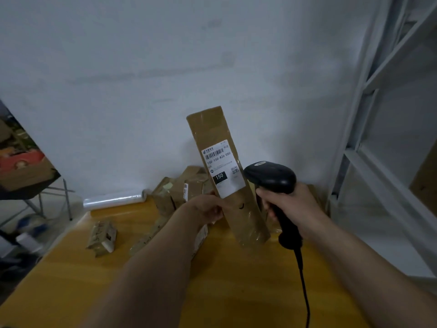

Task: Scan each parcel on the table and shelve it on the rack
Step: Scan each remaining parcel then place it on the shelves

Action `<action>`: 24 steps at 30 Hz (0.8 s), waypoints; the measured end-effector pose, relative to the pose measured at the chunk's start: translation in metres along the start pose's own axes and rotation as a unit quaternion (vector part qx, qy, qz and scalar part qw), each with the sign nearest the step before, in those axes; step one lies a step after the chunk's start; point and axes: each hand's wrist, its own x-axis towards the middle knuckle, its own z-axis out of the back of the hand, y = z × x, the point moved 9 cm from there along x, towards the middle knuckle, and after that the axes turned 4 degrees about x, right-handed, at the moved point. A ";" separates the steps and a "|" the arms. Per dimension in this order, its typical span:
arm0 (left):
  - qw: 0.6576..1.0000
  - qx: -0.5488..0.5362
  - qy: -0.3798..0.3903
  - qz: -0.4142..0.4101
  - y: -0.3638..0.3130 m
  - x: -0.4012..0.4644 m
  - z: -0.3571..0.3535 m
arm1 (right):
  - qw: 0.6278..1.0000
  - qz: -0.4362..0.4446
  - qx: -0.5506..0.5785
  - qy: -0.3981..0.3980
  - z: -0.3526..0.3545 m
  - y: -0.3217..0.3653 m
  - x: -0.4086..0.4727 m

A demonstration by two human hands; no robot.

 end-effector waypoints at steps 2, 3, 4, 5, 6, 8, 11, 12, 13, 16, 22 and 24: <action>1.000 -0.002 -0.002 0.005 -0.001 0.003 0.000 | 1.000 0.016 -0.010 0.011 0.000 0.008 -0.003; 1.000 -0.001 -0.004 0.010 0.000 0.005 0.000 | 0.999 0.024 -0.019 0.016 0.001 0.011 -0.004; 1.000 0.001 -0.003 0.014 0.000 0.006 0.000 | 0.999 0.032 -0.028 0.019 0.001 0.015 -0.004; 1.000 0.002 -0.001 0.016 0.000 0.008 -0.002 | 0.998 0.040 -0.036 0.022 0.003 0.018 -0.004; 1.000 0.001 -0.001 0.018 0.001 0.009 -0.003 | 0.998 0.046 -0.040 0.023 0.005 0.020 -0.004; 1.000 -0.005 0.001 0.019 0.001 0.011 -0.006 | 0.997 0.055 -0.040 0.026 0.009 0.021 -0.004; 1.000 -0.006 0.003 0.016 0.003 0.016 -0.011 | 0.997 0.058 -0.038 0.027 0.015 0.019 -0.002; 1.000 -0.007 0.005 0.015 0.003 0.017 -0.014 | 0.997 0.058 -0.038 0.028 0.017 0.018 -0.002; 1.000 -0.007 0.007 0.014 0.003 0.019 -0.016 | 0.997 0.058 -0.039 0.028 0.020 0.017 -0.001; 1.000 -0.009 0.005 0.020 0.008 0.024 -0.023 | 0.998 0.055 -0.034 0.027 0.028 0.014 -0.001; 0.999 0.028 0.008 0.021 0.029 0.028 -0.052 | 1.000 0.010 0.023 0.005 0.055 -0.010 -0.003; 0.999 0.023 0.012 0.032 0.044 0.029 -0.064 | 0.998 -0.025 0.049 -0.010 0.066 -0.026 -0.004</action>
